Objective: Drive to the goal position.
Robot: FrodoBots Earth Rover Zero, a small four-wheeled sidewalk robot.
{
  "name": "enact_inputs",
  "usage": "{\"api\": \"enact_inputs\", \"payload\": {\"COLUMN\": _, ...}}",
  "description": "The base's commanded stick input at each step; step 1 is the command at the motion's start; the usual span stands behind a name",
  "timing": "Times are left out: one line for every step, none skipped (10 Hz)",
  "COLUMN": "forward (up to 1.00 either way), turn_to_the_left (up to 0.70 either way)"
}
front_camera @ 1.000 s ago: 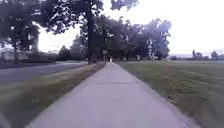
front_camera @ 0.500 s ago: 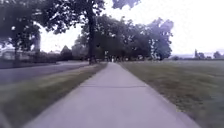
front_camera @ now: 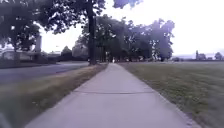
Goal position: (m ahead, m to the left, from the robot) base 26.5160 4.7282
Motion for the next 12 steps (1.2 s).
{"api": "enact_inputs", "payload": {"forward": 0.7, "turn_to_the_left": 0.0}}
{"api": "enact_inputs", "payload": {"forward": 0.7, "turn_to_the_left": 0.0}}
{"api": "enact_inputs", "payload": {"forward": 0.7, "turn_to_the_left": 0.0}}
{"api": "enact_inputs", "payload": {"forward": 0.7, "turn_to_the_left": 0.0}}
{"api": "enact_inputs", "payload": {"forward": 0.7, "turn_to_the_left": 0.0}}
{"api": "enact_inputs", "payload": {"forward": 0.7, "turn_to_the_left": 0.0}}
{"api": "enact_inputs", "payload": {"forward": 0.7, "turn_to_the_left": 0.0}}
{"api": "enact_inputs", "payload": {"forward": 0.7, "turn_to_the_left": 0.0}}
{"api": "enact_inputs", "payload": {"forward": 0.7, "turn_to_the_left": 0.0}}
{"api": "enact_inputs", "payload": {"forward": 0.7, "turn_to_the_left": 0.0}}
{"api": "enact_inputs", "payload": {"forward": 0.7, "turn_to_the_left": 0.0}}
{"api": "enact_inputs", "payload": {"forward": 0.7, "turn_to_the_left": 0.0}}
